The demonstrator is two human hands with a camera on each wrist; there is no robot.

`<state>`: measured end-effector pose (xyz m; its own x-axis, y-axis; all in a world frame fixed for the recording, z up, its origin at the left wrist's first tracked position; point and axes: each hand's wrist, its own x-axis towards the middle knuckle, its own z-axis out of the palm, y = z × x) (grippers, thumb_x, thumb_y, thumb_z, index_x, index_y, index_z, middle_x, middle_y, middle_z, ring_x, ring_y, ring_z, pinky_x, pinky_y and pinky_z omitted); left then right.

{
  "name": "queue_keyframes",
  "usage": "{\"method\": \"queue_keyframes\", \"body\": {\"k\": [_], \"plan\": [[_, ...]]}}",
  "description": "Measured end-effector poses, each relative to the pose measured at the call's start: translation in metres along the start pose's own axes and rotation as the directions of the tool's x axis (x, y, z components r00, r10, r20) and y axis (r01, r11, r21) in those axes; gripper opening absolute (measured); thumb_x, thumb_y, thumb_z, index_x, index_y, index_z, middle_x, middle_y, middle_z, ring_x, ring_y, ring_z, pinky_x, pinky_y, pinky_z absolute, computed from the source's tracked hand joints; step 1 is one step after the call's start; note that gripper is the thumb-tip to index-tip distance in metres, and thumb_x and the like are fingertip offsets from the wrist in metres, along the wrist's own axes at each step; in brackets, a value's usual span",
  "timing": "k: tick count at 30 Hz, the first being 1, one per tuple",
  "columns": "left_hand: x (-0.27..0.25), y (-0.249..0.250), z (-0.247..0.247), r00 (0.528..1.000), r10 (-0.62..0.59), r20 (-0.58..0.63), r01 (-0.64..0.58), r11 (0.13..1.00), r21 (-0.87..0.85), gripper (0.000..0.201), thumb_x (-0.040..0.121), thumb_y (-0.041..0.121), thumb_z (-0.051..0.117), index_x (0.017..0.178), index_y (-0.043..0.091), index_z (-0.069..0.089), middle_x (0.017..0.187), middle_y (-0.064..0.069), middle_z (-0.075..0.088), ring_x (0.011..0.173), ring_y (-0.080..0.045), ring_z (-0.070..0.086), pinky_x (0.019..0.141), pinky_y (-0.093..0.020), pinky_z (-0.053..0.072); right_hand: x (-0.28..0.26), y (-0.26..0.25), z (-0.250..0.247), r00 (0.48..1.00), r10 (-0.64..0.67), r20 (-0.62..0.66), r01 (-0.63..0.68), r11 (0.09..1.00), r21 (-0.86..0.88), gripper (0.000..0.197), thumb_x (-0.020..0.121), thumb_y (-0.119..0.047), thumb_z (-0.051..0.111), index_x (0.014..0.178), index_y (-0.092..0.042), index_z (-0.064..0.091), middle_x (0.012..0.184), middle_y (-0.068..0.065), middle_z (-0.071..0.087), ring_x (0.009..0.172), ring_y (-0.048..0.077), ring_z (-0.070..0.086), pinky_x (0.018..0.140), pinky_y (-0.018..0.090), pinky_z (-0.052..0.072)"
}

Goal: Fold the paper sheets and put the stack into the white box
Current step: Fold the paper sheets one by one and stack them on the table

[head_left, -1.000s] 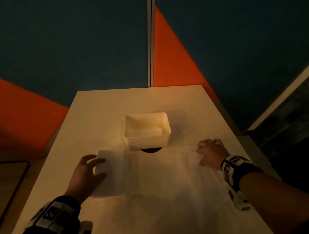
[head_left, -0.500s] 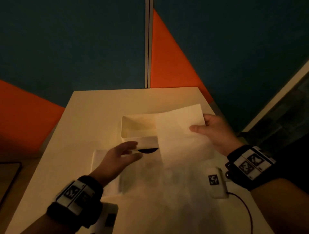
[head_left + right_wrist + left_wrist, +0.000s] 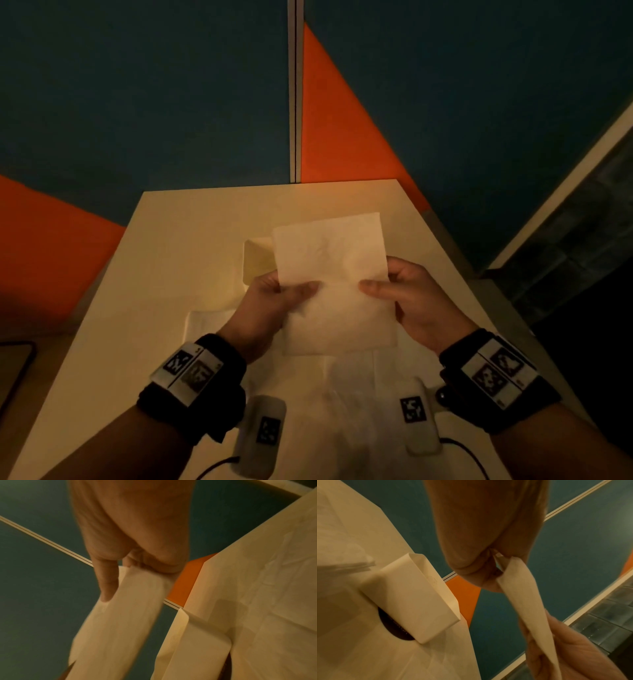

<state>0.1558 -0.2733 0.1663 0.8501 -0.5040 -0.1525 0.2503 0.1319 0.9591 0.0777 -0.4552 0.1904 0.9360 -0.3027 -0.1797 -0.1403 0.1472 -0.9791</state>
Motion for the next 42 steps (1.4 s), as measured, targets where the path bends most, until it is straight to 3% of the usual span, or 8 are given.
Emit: {"method": "queue_keyframes", "body": {"k": [6,14,18,20,25,30,37,42], "plan": [[-0.003,0.015,-0.015,0.986,-0.054,0.158,0.048,0.998,0.045,0.018,0.079,0.004,0.064,0.092,0.008,0.074,0.092,-0.007,0.073,0.084,-0.019,0.068,0.073,-0.030,0.058,0.003,-0.009,-0.013,0.999,0.004,0.032,-0.001,0.996,-0.085,0.026,0.083,0.005,0.059,0.094,-0.016,0.069,0.091,-0.001,0.074,0.083,0.011,0.069,0.076,0.033,0.056],[-0.003,0.040,-0.031,0.797,-0.239,0.555,0.219,0.970,0.103,0.042,0.070,0.015,0.060,0.111,0.009,0.069,0.126,-0.015,0.060,0.115,-0.030,0.057,0.099,-0.033,0.047,0.007,-0.043,-0.011,0.966,-0.020,0.257,0.107,0.938,-0.331,0.025,0.082,0.009,0.056,0.068,-0.009,0.064,0.074,-0.006,0.064,0.063,0.000,0.060,0.056,0.017,0.051],[0.000,0.033,-0.020,0.830,-0.250,0.498,0.188,0.967,0.173,0.033,0.073,0.013,0.066,0.105,0.015,0.073,0.121,-0.021,0.059,0.108,-0.033,0.050,0.106,-0.044,0.034,0.011,-0.049,0.006,0.926,-0.022,0.378,0.203,0.872,-0.446,0.024,0.080,0.010,0.061,0.069,-0.011,0.066,0.074,-0.005,0.066,0.066,0.000,0.062,0.059,0.015,0.049],[0.000,0.032,-0.017,0.883,-0.214,0.418,0.143,0.970,0.195,0.027,0.078,0.000,0.064,0.097,0.015,0.075,0.108,-0.014,0.067,0.098,-0.025,0.060,0.094,-0.032,0.046,0.015,-0.048,0.010,0.912,-0.029,0.408,0.217,0.880,-0.423,0.023,0.082,0.009,0.059,0.081,-0.012,0.068,0.083,0.000,0.068,0.073,0.004,0.065,0.063,0.018,0.052],[-0.008,0.027,-0.041,0.987,-0.140,0.079,0.123,0.974,0.193,0.027,0.081,-0.008,0.057,0.097,0.008,0.072,0.092,0.001,0.074,0.077,-0.010,0.068,0.063,-0.022,0.055,0.037,-0.029,-0.017,0.993,0.027,0.116,0.020,0.922,-0.387,0.026,0.088,0.001,0.056,0.110,-0.012,0.061,0.101,0.013,0.069,0.083,0.021,0.066,0.067,0.030,0.051],[-0.027,0.008,-0.092,0.971,-0.178,-0.162,0.212,0.950,0.229,0.023,0.084,-0.002,0.059,0.100,0.012,0.069,0.101,-0.006,0.069,0.087,-0.024,0.068,0.068,-0.031,0.059,0.058,0.032,-0.055,0.993,0.032,-0.111,-0.105,0.645,-0.757,0.017,0.083,0.002,0.061,0.099,-0.003,0.064,0.086,-0.004,0.060,0.089,0.017,0.057,0.067,0.024,0.046],[-0.048,-0.029,-0.139,0.912,-0.148,-0.383,0.339,0.798,0.499,0.033,0.076,-0.001,0.071,0.082,0.031,0.073,0.107,-0.008,0.063,0.092,-0.028,0.061,0.091,-0.048,0.048,0.060,0.095,-0.066,0.952,0.295,-0.087,-0.183,0.319,-0.930,0.069,0.071,-0.023,0.080,0.131,-0.017,0.048,0.133,0.003,0.047,0.119,0.021,0.048,0.101,0.034,0.041],[-0.054,-0.035,-0.135,0.903,-0.068,-0.424,0.359,0.662,0.658,0.034,0.078,0.005,0.071,0.105,0.025,0.065,0.092,-0.003,0.059,0.077,-0.019,0.061,0.074,-0.032,0.046,0.063,0.107,-0.054,0.949,0.293,-0.113,-0.127,0.027,-0.992,0.090,0.061,-0.048,0.081,0.137,-0.029,0.036,0.137,-0.001,0.035,0.126,0.025,0.040,0.102,0.044,0.037]]}}
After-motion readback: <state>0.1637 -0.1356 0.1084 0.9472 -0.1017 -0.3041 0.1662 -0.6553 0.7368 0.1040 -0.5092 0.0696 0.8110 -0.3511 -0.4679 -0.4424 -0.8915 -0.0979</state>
